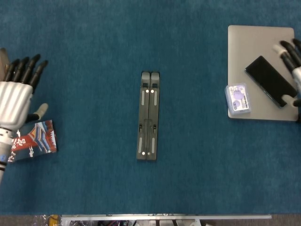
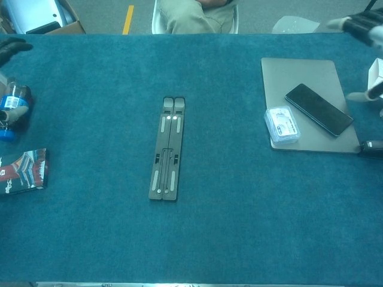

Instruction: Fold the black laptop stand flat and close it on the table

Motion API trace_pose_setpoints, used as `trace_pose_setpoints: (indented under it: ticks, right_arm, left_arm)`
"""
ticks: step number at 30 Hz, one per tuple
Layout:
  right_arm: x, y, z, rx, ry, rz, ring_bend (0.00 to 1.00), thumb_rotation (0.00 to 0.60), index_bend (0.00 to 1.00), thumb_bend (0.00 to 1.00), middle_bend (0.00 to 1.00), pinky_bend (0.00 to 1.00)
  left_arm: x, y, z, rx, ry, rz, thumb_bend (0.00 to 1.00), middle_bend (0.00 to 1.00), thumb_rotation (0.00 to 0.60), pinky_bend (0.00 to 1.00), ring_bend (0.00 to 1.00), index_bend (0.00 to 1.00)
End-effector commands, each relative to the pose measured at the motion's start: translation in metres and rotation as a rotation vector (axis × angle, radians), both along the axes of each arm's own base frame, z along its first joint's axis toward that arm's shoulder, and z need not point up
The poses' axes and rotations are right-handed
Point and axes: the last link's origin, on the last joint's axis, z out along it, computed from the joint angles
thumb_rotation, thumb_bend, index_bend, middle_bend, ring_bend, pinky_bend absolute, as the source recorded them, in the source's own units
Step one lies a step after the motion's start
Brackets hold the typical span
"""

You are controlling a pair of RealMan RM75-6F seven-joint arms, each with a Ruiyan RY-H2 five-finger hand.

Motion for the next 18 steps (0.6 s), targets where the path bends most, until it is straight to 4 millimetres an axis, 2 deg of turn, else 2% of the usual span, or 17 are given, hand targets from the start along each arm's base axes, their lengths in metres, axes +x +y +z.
trace_pose_setpoints:
  ticks: [1,11,18]
  right_arm:
    - [-0.011,0.013,0.008,-0.041,0.0,-0.013,0.0,0.6,0.0,0.08,0.1,0.0]
    - [-0.034,0.043,0.021,-0.103,0.014,-0.067,0.0,0.6,0.0,0.08,0.1,0.0]
    - [-0.04,0.058,0.027,-0.148,0.01,-0.082,0.0,0.6,0.0,0.08,0.1,0.0]
  left_arm:
    - [-0.007,-0.004,0.01,0.039,-0.013,0.016,0.25,0.02,0.6,0.05,0.0,0.0]
    - [-0.018,-0.027,0.033,0.133,-0.062,0.02,0.25,0.02,0.6,0.05,0.0,0.0]
    - [-0.022,-0.038,0.038,0.169,-0.076,0.026,0.25,0.02,0.6,0.05,0.0,0.0]
